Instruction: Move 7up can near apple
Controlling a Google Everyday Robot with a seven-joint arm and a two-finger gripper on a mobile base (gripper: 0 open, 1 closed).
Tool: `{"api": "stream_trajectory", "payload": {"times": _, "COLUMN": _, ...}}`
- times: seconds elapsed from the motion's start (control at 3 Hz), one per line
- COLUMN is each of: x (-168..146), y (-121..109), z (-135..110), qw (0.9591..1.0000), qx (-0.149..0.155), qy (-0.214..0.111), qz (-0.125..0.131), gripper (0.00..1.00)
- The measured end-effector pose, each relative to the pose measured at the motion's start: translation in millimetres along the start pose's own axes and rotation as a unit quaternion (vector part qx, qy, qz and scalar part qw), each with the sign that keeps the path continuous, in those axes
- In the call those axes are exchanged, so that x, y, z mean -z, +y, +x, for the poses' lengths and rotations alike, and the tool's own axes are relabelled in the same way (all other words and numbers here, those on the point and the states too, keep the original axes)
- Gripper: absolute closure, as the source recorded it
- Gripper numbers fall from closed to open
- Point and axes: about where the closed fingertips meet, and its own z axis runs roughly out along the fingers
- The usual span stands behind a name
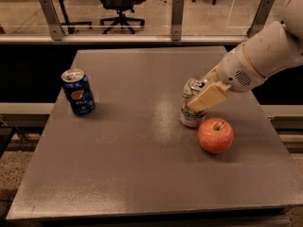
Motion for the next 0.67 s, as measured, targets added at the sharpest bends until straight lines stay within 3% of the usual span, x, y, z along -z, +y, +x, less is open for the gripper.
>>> {"api": "stream_trajectory", "payload": {"times": 0.67, "x": -0.7, "y": 2.2, "z": -2.4, "qw": 1.0, "qx": 0.003, "qy": 0.001, "qz": -0.001, "gripper": 0.06}}
